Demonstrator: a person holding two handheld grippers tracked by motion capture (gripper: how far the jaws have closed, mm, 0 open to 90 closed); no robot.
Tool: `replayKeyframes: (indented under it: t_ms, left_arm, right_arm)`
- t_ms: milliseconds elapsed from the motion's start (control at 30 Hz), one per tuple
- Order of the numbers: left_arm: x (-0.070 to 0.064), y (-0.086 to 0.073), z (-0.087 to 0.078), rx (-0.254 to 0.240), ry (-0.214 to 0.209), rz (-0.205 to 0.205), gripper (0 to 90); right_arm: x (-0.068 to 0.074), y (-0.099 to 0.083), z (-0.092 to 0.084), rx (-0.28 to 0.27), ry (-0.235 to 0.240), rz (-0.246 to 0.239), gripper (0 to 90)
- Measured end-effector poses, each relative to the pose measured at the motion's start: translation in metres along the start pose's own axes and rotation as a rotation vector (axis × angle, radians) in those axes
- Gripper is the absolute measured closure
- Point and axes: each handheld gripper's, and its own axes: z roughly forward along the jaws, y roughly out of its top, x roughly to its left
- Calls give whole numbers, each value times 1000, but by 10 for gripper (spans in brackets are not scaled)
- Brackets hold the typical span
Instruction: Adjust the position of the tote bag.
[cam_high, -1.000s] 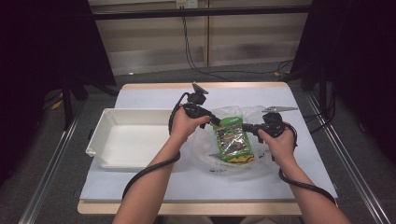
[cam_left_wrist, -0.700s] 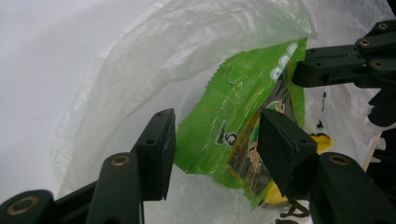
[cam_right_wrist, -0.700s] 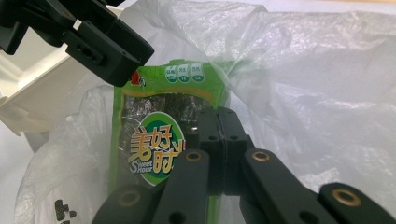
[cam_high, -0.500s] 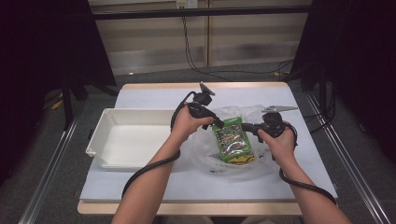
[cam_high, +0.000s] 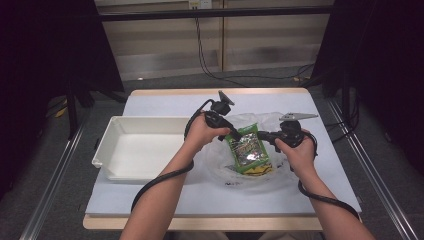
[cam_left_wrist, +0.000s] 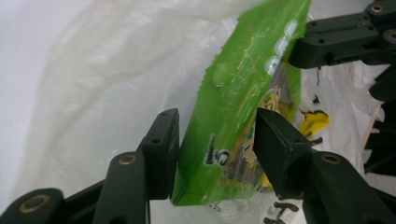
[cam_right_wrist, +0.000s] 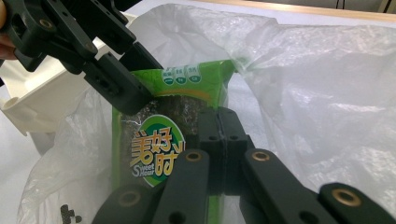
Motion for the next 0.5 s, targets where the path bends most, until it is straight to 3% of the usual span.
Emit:
replayKeyframes:
  t_ms: [233, 267, 433, 500]
  left_arm:
    - [-6, 2, 1, 52, -20, 21, 567]
    - [-6, 2, 0, 70, -26, 39, 578]
    - [-10, 3, 0, 76, -57, 0, 717]
    - [-12, 4, -1, 93, -59, 16, 745]
  right_arm:
    - [2, 2, 1, -3, 4, -25, 900]
    - [2, 2, 1, 0, 3, -26, 900]
    - [4, 3, 2, -2, -3, -42, 900]
    - [2, 2, 3, -1, -3, -29, 891]
